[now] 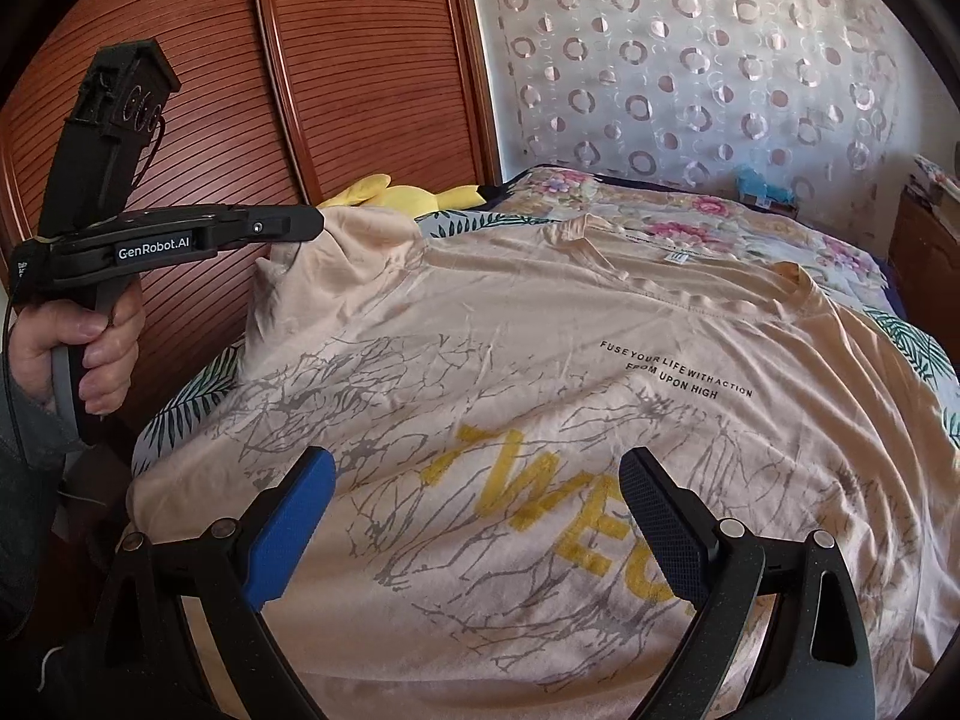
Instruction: Fold small clothes
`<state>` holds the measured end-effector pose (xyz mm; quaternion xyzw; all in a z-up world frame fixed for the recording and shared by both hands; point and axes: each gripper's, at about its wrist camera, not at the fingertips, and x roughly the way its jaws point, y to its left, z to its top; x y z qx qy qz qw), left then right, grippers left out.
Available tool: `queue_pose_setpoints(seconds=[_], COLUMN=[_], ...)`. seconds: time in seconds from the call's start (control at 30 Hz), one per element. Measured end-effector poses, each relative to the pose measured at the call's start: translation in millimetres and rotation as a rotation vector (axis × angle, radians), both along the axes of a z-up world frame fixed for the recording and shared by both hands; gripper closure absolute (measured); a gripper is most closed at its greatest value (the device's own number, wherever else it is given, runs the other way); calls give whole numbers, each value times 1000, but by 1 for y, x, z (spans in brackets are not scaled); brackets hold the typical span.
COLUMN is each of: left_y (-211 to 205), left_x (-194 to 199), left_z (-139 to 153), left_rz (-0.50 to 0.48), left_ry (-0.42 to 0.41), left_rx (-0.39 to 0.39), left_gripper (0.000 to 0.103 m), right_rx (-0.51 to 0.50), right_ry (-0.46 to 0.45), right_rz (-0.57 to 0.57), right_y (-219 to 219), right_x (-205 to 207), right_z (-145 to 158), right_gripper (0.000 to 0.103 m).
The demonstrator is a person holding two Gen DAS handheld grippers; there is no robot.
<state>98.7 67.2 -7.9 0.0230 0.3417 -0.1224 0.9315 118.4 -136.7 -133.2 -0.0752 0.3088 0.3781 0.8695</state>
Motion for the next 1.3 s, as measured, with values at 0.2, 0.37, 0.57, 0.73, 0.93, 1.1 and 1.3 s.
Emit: queue_pose_setpoints(seconds=[0.2,0.37,0.57,0.73,0.93,1.1,1.3], left_y=[12,34,67,86,100,115,121], left_x=[-9,-21,-32,-35,-40,-47,-54], left_z=[-4,-8,-19,-39,-56,-60,-64], left_rz=[26,66,128,170,228,260,274], left_ry=[-6,-10,3,36,54,53,48], left_rx=[17,6,-38,-78,-86,-109,-113], left_gripper=[83,68,49,24,24,24,24], right_rx=[-13,-35,-75,-99,-105,-166,-231], right_ry=[5,-5,-42,-57,-27,-4,27], right_rz=[-1,13,62,117,171,218,237], right_y=[5,10,30,61,105,138,164], right_x=[0,4,14,28,48,58,78], right_z=[-7,-1,14,23,14,-4,-24], right_gripper=[9,20,33,42,42,47,74])
